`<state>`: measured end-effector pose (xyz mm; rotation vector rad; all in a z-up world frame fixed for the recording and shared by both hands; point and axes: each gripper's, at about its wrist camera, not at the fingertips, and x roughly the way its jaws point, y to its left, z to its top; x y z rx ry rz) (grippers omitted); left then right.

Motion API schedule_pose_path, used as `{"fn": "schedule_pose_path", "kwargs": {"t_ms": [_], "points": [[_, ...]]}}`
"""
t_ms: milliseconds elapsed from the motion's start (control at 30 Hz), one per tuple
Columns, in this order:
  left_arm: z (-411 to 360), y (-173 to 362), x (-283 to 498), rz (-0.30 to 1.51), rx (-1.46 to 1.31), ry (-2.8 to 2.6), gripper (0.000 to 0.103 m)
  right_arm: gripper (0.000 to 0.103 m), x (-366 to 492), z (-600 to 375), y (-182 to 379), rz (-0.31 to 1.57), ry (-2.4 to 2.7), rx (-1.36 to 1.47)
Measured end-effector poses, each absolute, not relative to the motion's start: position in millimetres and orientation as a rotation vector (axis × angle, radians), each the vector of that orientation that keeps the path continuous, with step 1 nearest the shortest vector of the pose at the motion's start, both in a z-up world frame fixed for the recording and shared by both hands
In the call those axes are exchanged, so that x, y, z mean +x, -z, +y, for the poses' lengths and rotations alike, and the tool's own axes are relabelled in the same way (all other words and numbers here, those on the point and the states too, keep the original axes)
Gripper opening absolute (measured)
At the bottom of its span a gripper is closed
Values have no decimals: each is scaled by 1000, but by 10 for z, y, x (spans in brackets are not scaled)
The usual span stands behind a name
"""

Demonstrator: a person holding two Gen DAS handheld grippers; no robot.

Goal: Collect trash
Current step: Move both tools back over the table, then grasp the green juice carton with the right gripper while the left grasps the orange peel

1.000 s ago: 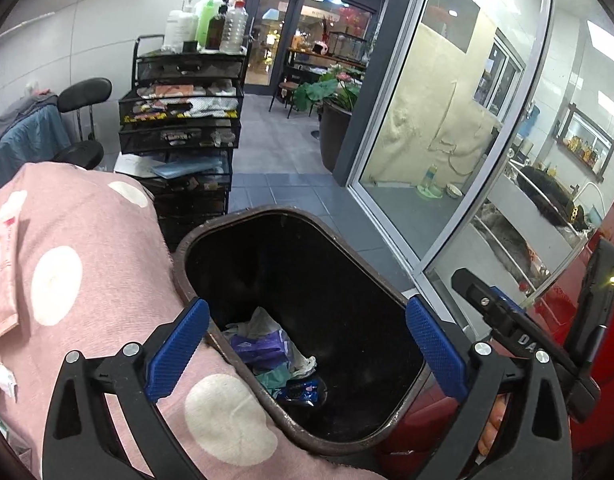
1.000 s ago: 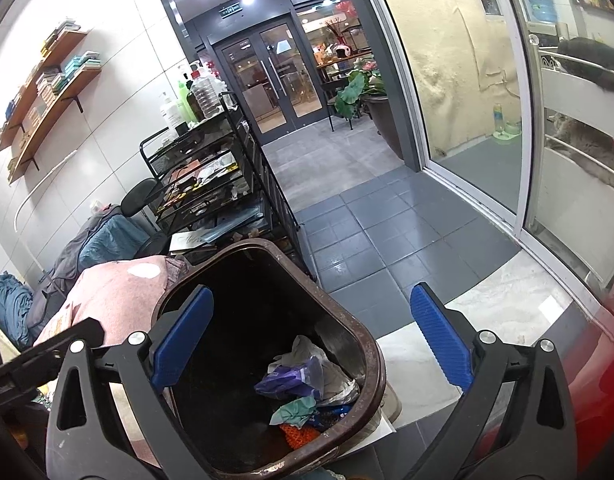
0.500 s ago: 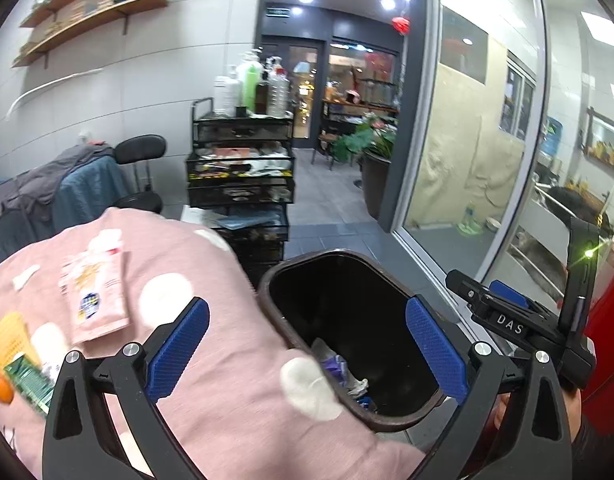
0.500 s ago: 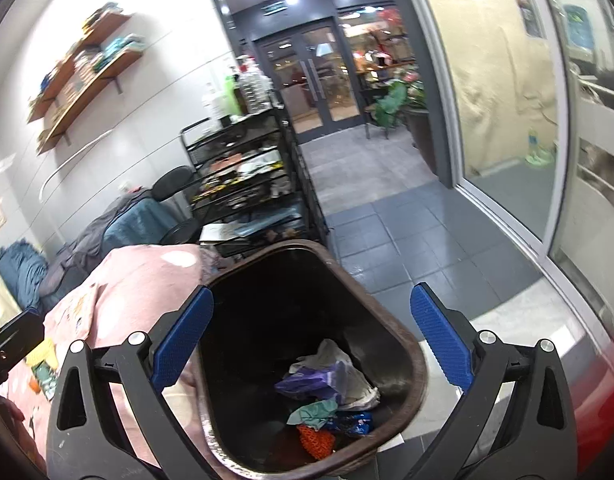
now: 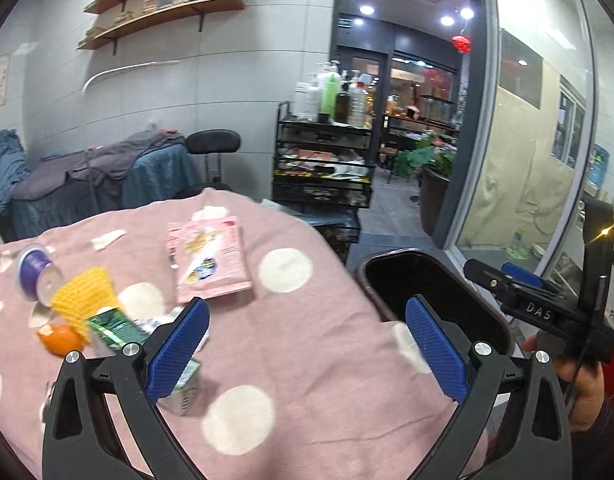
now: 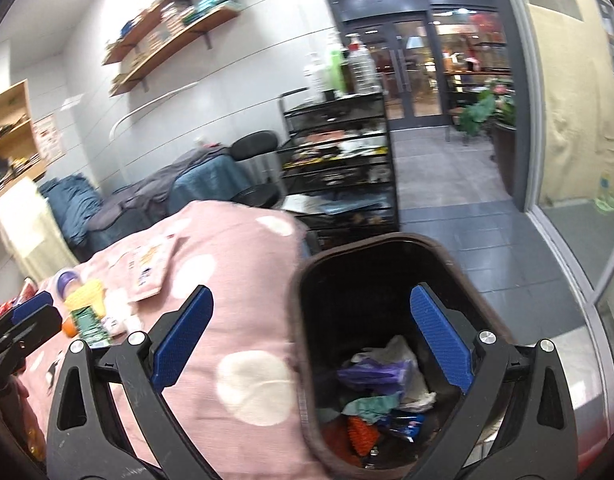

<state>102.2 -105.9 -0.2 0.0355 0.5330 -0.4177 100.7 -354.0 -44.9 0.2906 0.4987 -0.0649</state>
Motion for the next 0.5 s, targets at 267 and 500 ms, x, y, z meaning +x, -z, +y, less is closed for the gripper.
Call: {"fn": "schedule_pose_path", "kwargs": {"t_ms": [267,500], "points": [[-463,170,1053,586,-32,289,98,97,1218,-3083,428,546,-79,241],[108,324,1036,647,-106,168,98,97,1411,-2693,491,646,-211,192]]}}
